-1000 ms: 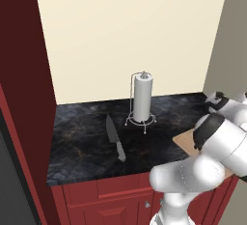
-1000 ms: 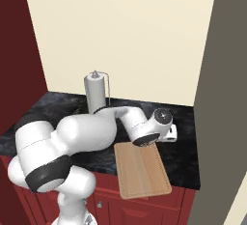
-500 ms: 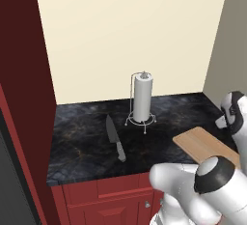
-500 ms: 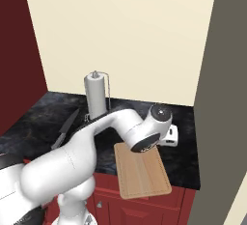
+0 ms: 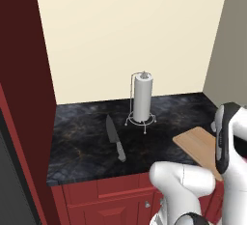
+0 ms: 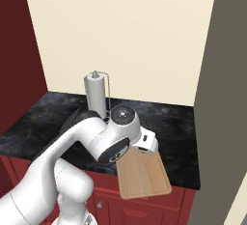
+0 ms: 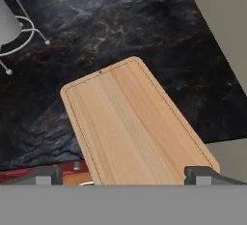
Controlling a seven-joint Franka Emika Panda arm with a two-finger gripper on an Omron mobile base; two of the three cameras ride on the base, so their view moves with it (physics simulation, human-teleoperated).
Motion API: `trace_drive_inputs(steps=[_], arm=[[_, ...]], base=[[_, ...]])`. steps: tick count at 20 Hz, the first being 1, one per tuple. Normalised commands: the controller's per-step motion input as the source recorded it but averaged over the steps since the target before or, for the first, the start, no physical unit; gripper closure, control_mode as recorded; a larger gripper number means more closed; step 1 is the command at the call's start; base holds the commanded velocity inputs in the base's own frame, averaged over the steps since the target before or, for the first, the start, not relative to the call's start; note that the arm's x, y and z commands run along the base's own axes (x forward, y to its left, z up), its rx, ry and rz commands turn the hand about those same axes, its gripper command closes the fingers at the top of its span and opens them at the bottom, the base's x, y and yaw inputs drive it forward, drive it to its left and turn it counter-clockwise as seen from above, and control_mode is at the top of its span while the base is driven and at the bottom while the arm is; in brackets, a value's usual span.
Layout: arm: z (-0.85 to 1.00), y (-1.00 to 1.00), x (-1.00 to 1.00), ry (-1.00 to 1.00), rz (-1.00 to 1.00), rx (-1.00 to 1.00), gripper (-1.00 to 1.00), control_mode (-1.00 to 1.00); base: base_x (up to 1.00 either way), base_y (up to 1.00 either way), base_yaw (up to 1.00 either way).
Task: Move the cutting board and knife to the sink. Then move spray from the cabinet to the counter.
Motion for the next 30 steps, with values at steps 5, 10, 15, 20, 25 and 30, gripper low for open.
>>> trace_drive_inputs(steps=[5,10,15,20,25,30], arm=[[0.51,0.24,-0.3,-0.01,-0.26,0.0,-1.0,-1.0],[0.16,0.11,-0.3,-0.12,-0.3,0.06,-1.0,-1.0],[0.01,0.0,-0.61,-0.17,-0.24,0.14,-1.0,-1.0],[0.0,-0.01,-0.76,-0.15,-0.06,0.17,-1.0,-1.0],[-0.02,-0.08,-0.64,-0.02,0.0,0.14,-1.0,-1.0],[-0.21,0.0,-0.48,-0.01,0.0,0.15,-1.0,-1.0]], base=[[0.0,0.0,0.0],[0.0,0.0,0.0],[0.0,0.0,0.0],[0.0,0.0,0.0],[0.0,0.0,0.0],[0.0,0.0,0.0]])
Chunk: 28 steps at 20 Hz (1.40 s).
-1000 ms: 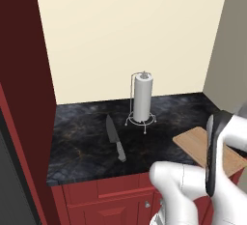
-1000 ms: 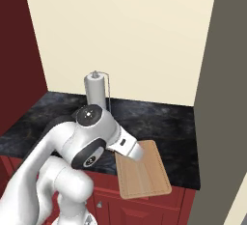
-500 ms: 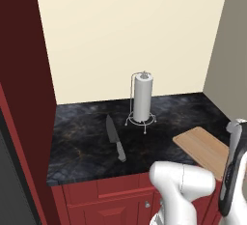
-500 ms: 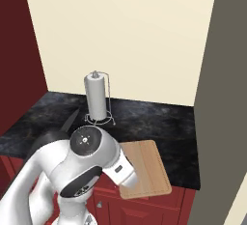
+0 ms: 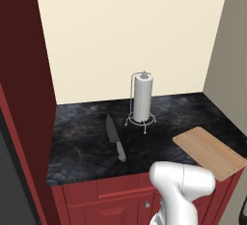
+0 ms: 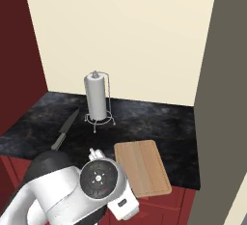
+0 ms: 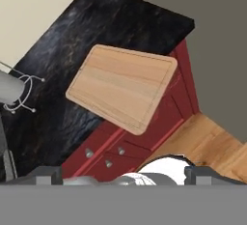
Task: Move the cutting board and knife to the sink. Then move spray from the cabinet to the counter.
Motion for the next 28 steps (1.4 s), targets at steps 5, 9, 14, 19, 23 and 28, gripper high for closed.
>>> trace_drive_inputs(steps=[5,9,14,19,23,28], arm=[[-0.26,0.0,-0.18,-0.06,0.0,0.18,-1.0,-1.0],[-0.37,0.0,-0.04,-0.16,-0.03,0.22,-1.0,-1.0],[-0.41,0.0,0.0,-0.27,-0.11,0.24,-1.0,-1.0],[-0.41,0.02,0.0,-0.31,-0.16,0.19,-1.0,-1.0],[-0.23,0.06,0.04,-0.26,-0.17,0.16,-1.0,-1.0],[-0.06,0.0,0.23,-0.09,-0.03,0.06,-1.0,-1.0]], base=[[0.0,0.0,0.0],[0.0,0.0,0.0],[0.0,0.0,0.0],[0.0,0.0,0.0],[0.0,0.0,0.0],[0.0,0.0,0.0]])
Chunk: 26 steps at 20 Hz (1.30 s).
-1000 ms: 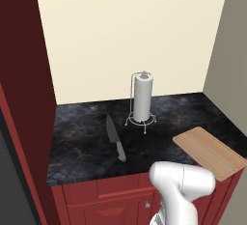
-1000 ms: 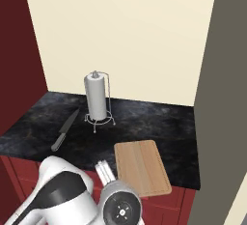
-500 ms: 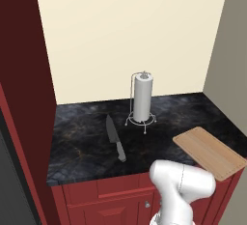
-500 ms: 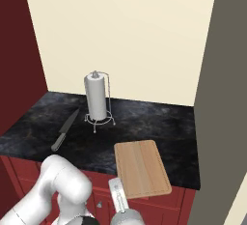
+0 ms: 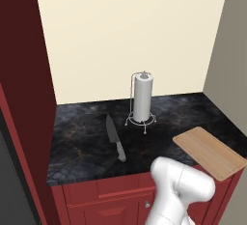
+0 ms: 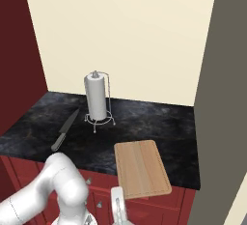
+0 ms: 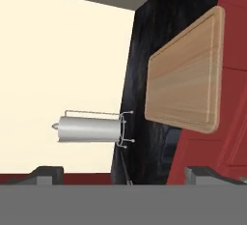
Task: Move the cutting board and knife to the sink. Then move spray from the cabinet to the counter.
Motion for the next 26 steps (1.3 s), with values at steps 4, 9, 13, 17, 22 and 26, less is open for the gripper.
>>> trace_drive_inputs(steps=[4,9,13,17,22,26], arm=[[-0.01,-0.06,0.14,-0.03,0.0,0.04,-1.0,-1.0],[-0.11,-0.15,0.13,0.0,0.0,0.01,-1.0,-1.0],[-0.2,-0.17,0.0,0.0,0.0,0.0,-1.0,-1.0],[-0.12,-0.08,0.0,0.0,0.0,0.0,-1.0,-1.0],[-0.07,-0.01,0.05,0.0,0.0,0.0,-1.0,-1.0],[-0.06,0.0,0.11,0.0,0.0,0.0,-1.0,-1.0]], base=[[0.0,0.0,0.0],[0.0,0.0,0.0],[0.0,0.0,0.0],[0.0,0.0,0.0],[0.0,0.0,0.0],[0.0,0.0,0.0]])
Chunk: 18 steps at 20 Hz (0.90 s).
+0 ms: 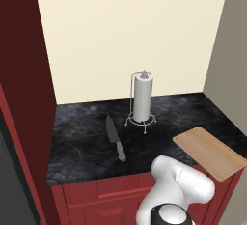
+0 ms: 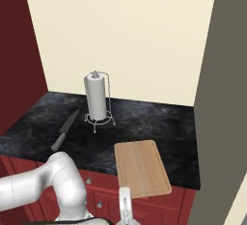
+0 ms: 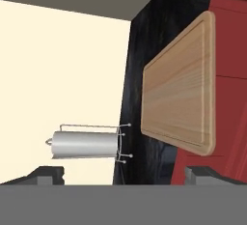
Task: Move the cutting board and knife to the sink. Then move spray from the cabinet to the counter.
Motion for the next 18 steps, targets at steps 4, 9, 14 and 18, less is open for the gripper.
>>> trace_drive_inputs(steps=[4,9,14,18], arm=[[-0.11,0.0,0.15,0.0,0.0,0.0,-1.0,-1.0],[-0.14,0.0,0.15,0.0,0.0,0.0,-1.0,-1.0],[-0.09,0.0,0.2,0.0,0.0,0.0,-1.0,-1.0],[-0.11,-0.04,0.19,-0.02,0.0,0.0,-1.0,-1.0]], base=[[0.0,0.0,0.0],[0.0,0.0,0.0],[0.0,0.0,0.0],[0.0,0.0,0.0]])
